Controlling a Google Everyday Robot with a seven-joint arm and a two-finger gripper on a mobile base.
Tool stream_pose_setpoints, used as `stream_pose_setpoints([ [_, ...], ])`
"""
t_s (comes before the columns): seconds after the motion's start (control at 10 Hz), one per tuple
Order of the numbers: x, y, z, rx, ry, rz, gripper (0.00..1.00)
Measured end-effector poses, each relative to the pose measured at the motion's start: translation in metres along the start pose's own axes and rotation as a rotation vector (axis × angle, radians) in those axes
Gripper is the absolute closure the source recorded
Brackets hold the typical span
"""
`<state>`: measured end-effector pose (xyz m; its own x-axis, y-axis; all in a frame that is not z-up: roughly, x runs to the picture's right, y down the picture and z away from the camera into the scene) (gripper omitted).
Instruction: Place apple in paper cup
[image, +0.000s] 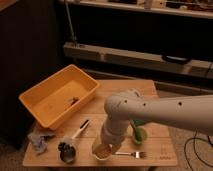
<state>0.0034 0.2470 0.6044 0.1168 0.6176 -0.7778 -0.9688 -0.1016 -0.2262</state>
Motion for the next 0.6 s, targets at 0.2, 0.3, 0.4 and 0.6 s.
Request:
stream_pose_setpoints([
  [0.2,-0.0027,0.0010,0.0008,-0.004,-0.001,-0.005,0.36],
  [0.3,-0.0039,0.0028,0.0012,-0.004,-0.001,-0.010,0.25],
  [0.4,-0.0045,0.0030,0.0010,-0.002,-0.001,-0.012,0.21],
  [0.6,-0.0050,0.0019,0.0000,0.006,-0.003,-0.004,0.20],
])
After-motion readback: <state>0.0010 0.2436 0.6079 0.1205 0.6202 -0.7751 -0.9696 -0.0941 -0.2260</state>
